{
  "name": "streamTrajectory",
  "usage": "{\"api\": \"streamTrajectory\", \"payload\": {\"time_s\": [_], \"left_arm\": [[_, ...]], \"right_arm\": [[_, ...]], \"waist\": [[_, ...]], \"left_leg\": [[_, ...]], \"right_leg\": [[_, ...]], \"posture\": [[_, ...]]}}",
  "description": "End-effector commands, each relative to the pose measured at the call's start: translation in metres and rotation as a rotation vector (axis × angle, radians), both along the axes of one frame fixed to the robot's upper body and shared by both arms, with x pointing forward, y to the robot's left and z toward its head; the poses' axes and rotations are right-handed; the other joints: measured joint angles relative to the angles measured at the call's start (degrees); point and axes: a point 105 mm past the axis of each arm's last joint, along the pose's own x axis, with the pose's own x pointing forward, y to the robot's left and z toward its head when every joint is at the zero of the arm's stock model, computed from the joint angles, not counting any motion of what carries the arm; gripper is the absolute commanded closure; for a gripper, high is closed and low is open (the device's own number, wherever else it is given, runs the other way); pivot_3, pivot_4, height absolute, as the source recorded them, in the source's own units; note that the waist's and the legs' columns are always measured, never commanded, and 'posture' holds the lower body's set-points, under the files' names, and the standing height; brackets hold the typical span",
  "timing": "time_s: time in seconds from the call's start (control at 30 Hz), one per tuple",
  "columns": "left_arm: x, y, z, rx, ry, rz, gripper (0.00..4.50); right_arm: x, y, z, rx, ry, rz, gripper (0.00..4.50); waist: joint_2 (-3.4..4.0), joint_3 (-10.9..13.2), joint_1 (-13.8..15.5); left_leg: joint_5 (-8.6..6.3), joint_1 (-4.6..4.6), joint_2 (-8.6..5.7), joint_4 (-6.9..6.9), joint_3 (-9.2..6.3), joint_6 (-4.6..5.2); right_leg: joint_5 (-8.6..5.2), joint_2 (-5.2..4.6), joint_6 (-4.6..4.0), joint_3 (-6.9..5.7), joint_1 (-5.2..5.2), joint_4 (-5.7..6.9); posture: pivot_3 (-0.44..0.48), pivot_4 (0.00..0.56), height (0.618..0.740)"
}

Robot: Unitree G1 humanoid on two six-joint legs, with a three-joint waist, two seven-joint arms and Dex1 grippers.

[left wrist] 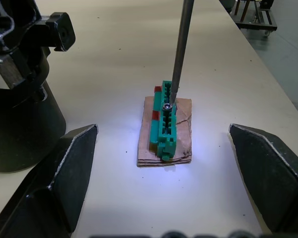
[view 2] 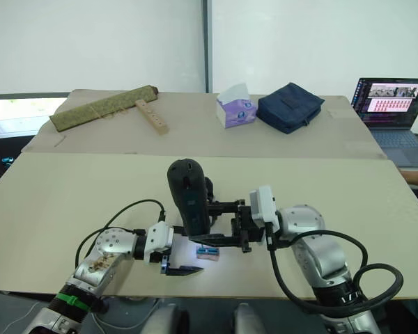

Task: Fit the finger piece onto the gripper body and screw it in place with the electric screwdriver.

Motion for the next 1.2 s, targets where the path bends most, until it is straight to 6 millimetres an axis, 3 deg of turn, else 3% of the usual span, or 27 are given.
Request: {"api": "streamTrajectory", "payload": {"time_s": [0.03,1.2], "left_arm": [[-0.0081,-0.0025,-0.0202,0.052,0.075,-0.005,0.04],[-0.0089,-0.005,-0.0167,0.062,0.09,-0.021,0.04]], "right_arm": [[-0.0011,-0.0031,0.0144,0.032,-0.077,-0.01,2.68],[-0.0018,-0.0076,0.0087,0.027,-0.068,-0.035,2.68]], "waist": [[0.0,0.0,0.02],[0.01,-0.01,0.12]], "left_leg": [[0.0,0.0,0.0,0.0,0.0,0.0],[0.0,-0.01,-0.01,0.02,0.0,0.0]], "right_leg": [[0.0,0.0,0.0,0.0,0.0,0.0],[0.0,0.0,0.0,0.0,0.0,0.0]], "posture": [[0.0,0.15,0.74],[0.0,0.15,0.74]]}}
